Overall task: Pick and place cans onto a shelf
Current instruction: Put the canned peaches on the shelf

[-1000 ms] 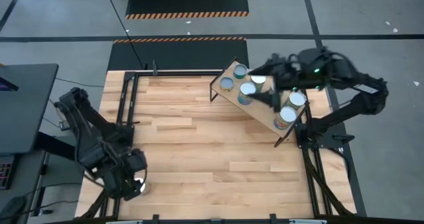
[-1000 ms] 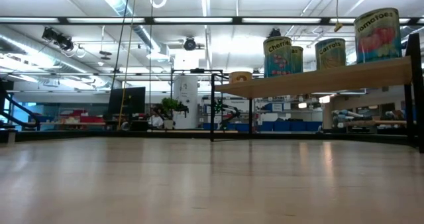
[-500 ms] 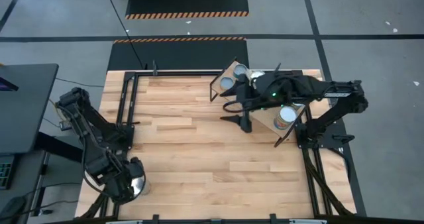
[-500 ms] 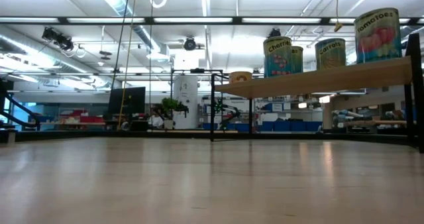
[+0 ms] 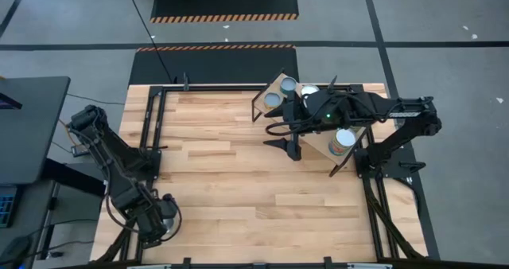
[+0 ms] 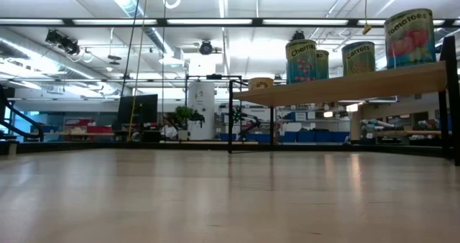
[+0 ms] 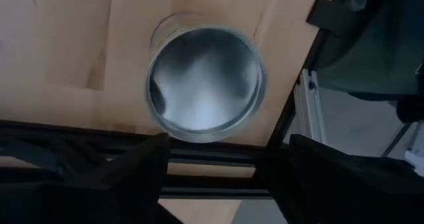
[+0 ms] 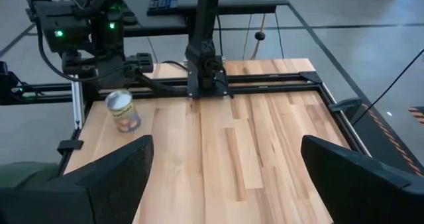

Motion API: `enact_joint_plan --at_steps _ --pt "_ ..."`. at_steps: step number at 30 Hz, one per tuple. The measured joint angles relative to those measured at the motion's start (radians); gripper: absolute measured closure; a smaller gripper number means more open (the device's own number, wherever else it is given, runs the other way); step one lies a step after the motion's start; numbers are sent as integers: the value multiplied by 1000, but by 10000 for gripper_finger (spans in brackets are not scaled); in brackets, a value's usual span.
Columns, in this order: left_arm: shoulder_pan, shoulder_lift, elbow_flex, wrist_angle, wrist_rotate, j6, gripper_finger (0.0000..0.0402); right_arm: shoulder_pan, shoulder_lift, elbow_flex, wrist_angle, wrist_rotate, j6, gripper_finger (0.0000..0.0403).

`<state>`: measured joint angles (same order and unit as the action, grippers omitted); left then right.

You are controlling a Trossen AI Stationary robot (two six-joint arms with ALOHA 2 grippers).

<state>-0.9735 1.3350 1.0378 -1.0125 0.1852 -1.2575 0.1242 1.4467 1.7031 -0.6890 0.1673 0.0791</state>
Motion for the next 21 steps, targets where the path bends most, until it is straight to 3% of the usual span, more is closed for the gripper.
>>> enact_joint_plan --at_steps 6,11,16,21 --pt "15 3 0 -17 -63 13 89 0 6 0 -16 1 0 11" --pt "38 4 92 -48 11 -48 92 -7 7 0 -13 45 8 11" --pt "-45 4 160 -43 -196 -38 93 -36 7 0 0 48 34 11" --pt "-62 9 123 -55 -195 -105 88 -53 8 0 -34 2 52 9"
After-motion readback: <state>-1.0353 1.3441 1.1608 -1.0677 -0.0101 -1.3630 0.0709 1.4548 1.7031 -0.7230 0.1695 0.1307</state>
